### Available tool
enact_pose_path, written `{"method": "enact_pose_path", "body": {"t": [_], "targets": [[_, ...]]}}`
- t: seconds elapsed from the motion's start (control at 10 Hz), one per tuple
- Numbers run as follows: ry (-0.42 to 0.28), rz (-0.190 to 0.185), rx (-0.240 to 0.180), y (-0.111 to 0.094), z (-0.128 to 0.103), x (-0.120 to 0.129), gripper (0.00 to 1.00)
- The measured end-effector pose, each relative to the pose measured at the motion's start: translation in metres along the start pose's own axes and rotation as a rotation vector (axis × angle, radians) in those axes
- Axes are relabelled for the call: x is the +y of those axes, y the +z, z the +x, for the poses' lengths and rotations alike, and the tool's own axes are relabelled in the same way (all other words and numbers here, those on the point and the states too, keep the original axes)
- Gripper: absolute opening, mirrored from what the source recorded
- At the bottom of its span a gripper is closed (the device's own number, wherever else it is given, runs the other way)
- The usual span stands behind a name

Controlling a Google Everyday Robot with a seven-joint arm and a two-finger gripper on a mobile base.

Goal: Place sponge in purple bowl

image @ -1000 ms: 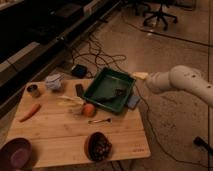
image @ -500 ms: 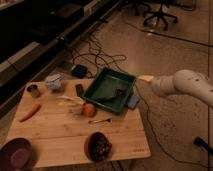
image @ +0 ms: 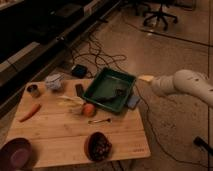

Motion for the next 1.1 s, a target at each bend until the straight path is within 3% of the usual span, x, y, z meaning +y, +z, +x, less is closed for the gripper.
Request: {"method": "enact_pose_path", "body": {"t": [0.2, 0.4, 0.6, 0.7, 0.9, 1.1], "targets": [[0.007, 0.015, -0.012, 0.008, 0.009, 0.029, 0.80], [0.012, 0.073, -0.038, 0.009, 0.020, 0.064, 0.80], [0.020, 0.121, -0.077, 0.011, 0.024, 0.081, 0.80], [0.024, 0.141, -0.117, 0.011, 0.028, 0.091, 0.80], [0.072, 0.142, -0.192, 0.021, 0.037, 0.111, 0.80], [0.103, 0.113, -0.216, 0.031, 0.043, 0.128, 0.80]]}}
